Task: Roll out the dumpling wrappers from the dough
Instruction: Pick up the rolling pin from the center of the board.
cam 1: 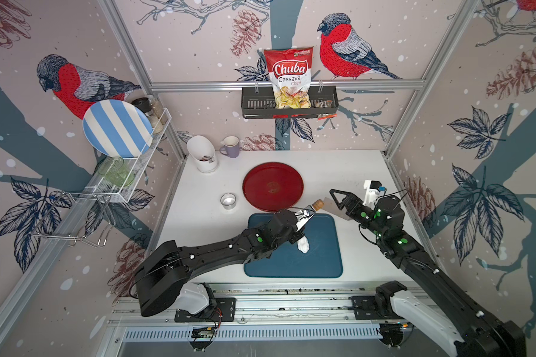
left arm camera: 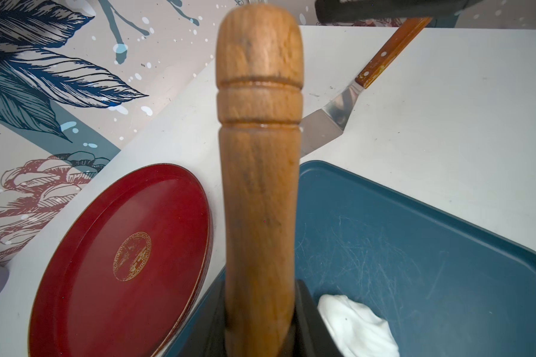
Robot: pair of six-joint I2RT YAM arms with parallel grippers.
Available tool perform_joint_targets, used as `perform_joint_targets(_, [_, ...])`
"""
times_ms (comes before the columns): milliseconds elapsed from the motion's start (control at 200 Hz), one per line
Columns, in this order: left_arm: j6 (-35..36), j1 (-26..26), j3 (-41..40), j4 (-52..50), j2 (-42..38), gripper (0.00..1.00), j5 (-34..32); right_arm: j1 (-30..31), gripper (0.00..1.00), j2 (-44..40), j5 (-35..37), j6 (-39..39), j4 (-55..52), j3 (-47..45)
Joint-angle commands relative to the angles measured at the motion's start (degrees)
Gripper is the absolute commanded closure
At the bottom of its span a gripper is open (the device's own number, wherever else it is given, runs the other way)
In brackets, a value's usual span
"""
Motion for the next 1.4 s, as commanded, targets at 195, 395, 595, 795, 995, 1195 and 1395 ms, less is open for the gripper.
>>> perform_joint_targets(195, [7.22,3.6,-3.05,-2.09,-6.52,1.0,12.12,1.0,0.08,-2.26,-17.13,-19.1,-8.66,4.36])
perform_joint_targets(395, [9.81,3.6,-2.33,-4.94,-6.65,1.0,14.56,6.52,0.16,1.66,-16.58,-21.5,-14.0,8.49])
perform_joint_targets(595, [10.97,3.62,-3.32,-3.52,-8.11,1.0,14.21,9.67,0.25,5.96,-16.37,-21.29,-16.36,10.89])
perform_joint_targets(795, [11.9,3.57,-3.79,-2.56,-9.04,1.0,14.56,11.55,0.32,8.57,-17.15,-20.79,-16.2,11.46])
perform_joint_targets(995, [12.71,3.54,-3.44,-2.4,-8.82,1.0,15.41,14.35,0.38,11.57,-16.34,-20.92,-16.52,12.62])
perform_joint_targets(1195, [13.14,3.53,-3.26,-2.35,-8.95,1.0,15.88,15.51,0.43,14.81,-15.93,-21.65,-18.29,14.46])
perform_joint_targets(1395, [13.11,3.46,-2.92,-2.18,-8.86,1.0,16.32,16.28,0.52,17.01,-16.44,-21.46,-17.86,15.03])
